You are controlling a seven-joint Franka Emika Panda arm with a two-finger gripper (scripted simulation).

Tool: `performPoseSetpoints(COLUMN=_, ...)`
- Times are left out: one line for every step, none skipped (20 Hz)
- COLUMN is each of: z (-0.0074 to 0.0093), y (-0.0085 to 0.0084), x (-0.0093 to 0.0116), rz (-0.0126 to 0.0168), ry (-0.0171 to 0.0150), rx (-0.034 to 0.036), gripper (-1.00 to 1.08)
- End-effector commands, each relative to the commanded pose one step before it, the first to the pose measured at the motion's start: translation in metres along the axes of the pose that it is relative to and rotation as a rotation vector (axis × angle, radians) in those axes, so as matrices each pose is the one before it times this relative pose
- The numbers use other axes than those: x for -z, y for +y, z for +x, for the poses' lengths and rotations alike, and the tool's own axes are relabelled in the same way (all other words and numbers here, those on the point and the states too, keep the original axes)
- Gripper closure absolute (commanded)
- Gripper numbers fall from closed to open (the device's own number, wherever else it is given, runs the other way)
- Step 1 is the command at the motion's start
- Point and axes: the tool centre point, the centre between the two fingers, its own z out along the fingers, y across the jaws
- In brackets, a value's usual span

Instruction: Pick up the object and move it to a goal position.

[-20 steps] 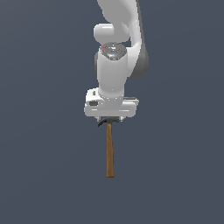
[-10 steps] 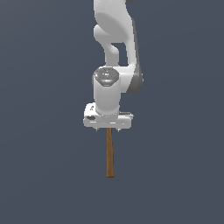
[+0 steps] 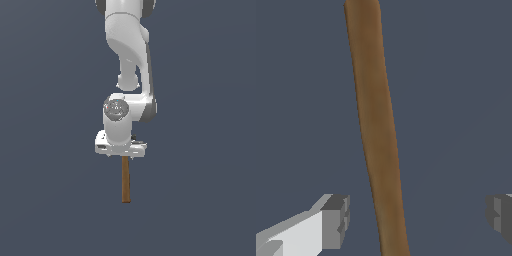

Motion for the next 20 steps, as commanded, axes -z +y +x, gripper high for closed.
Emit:
performPoseSetpoints(z=0.00119, y=0.0011, x=-0.0068, rz=0.00236, ry=-0.00141, rx=-0.00734, gripper=-0.92)
performPoseSetpoints(z=0.00013, y=0.0003, x=-0.00149, rz=0.00042, ry=-0.00058, rx=-0.00153, gripper=-0.92)
performPoseSetpoints(z=0.00008, y=0.00016, x=-0.00089, rz=0.00024, ry=-0.00034, rx=-0.00088, gripper=-0.92)
performPoseSetpoints(z=0.00001, y=-0.00015, x=-0.00022, rz=0.0, ry=0.0, rx=0.0, gripper=-0.92)
performPoseSetpoints(z=-0.00059, y=0.00019, x=0.00104, rz=-0.00061, ry=-0.00078, rx=0.00118, gripper=-0.92)
performPoseSetpoints(z=0.0, y=-0.00001, x=-0.00036, rz=0.0, ry=0.0, rx=0.0, gripper=-0.92)
performPoseSetpoints(z=-0.00001, y=-0.00002, x=-0.00109, rz=0.0, ry=0.0, rx=0.0, gripper=-0.92)
performPoseSetpoints(z=-0.00002, y=-0.00004, x=-0.0018, rz=0.0, ry=0.0, rx=0.0, gripper=-0.92)
performPoseSetpoints(z=-0.00004, y=-0.00005, x=-0.00252, rz=0.0, ry=0.0, rx=0.0, gripper=-0.92)
performPoseSetpoints(z=-0.00006, y=-0.00006, x=-0.00323, rz=0.0, ry=0.0, rx=0.0, gripper=-0.92)
performPoseSetpoints(z=-0.00008, y=-0.00007, x=-0.00393, rz=0.0, ry=0.0, rx=0.0, gripper=-0.92)
performPoseSetpoints(z=-0.0001, y=0.00032, x=-0.00446, rz=0.00026, ry=0.00022, rx=-0.0006, gripper=-0.92)
performPoseSetpoints(z=-0.00014, y=-0.0001, x=-0.00529, rz=0.0, ry=0.0, rx=0.0, gripper=-0.92)
performPoseSetpoints(z=-0.00017, y=-0.00011, x=-0.00591, rz=0.0, ry=0.0, rx=0.0, gripper=-0.92)
performPoseSetpoints(z=-0.00015, y=-0.0001, x=-0.00558, rz=0.0, ry=0.0, rx=0.0, gripper=-0.92)
performPoseSetpoints(z=-0.00008, y=0.00031, x=-0.00463, rz=0.00025, ry=0.00024, rx=-0.0006, gripper=-0.92)
performPoseSetpoints(z=-0.00002, y=-0.00008, x=-0.00401, rz=0.0, ry=0.0, rx=0.0, gripper=-0.92)
performPoseSetpoints(z=0.00006, y=-0.00006, x=-0.00323, rz=0.0, ry=0.0, rx=0.0, gripper=-0.92)
performPoseSetpoints(z=0.00016, y=-0.00005, x=-0.00245, rz=0.0, ry=0.0, rx=0.0, gripper=-0.92)
performPoseSetpoints(z=0.00027, y=-0.00004, x=-0.00167, rz=0.0, ry=0.0, rx=0.0, gripper=-0.92)
